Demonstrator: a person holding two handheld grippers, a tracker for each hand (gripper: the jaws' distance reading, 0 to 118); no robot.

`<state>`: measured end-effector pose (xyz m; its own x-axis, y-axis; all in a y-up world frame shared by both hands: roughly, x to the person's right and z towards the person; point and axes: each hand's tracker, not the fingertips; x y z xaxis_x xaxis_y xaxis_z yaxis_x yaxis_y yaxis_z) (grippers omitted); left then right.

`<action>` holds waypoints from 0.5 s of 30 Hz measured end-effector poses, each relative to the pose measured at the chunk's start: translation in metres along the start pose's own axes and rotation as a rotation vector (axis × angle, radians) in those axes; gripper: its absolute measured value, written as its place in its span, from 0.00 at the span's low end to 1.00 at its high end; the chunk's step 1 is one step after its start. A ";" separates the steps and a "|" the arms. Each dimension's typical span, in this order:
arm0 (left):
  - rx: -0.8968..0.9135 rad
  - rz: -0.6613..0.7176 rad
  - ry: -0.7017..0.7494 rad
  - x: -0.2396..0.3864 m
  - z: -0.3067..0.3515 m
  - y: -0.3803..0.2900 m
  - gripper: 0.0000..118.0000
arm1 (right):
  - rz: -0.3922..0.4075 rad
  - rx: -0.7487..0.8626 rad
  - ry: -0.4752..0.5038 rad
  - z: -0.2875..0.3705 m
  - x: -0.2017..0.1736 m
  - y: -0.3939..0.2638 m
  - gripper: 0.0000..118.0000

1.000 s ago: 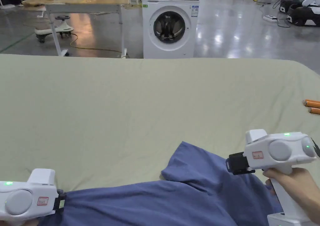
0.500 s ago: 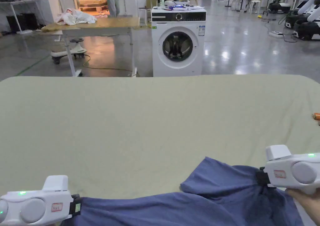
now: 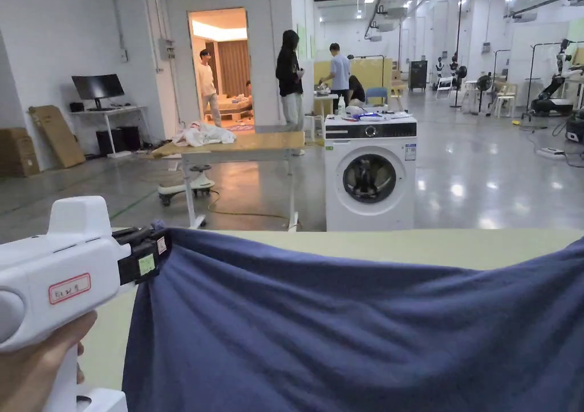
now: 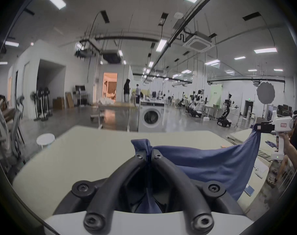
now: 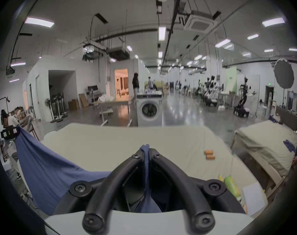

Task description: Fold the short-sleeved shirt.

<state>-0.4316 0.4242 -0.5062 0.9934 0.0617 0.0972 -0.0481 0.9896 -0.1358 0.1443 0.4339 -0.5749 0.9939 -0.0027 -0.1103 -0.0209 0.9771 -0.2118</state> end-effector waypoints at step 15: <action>0.093 -0.073 0.186 -0.007 -0.102 0.110 0.00 | 0.069 0.182 -0.127 -0.077 -0.025 0.149 0.01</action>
<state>-0.4328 0.5199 -0.6221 0.9964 -0.0271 -0.0809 0.0236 0.9988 -0.0432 0.1076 0.5637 -0.6782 0.9967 0.0806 0.0075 -0.0804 0.9964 -0.0285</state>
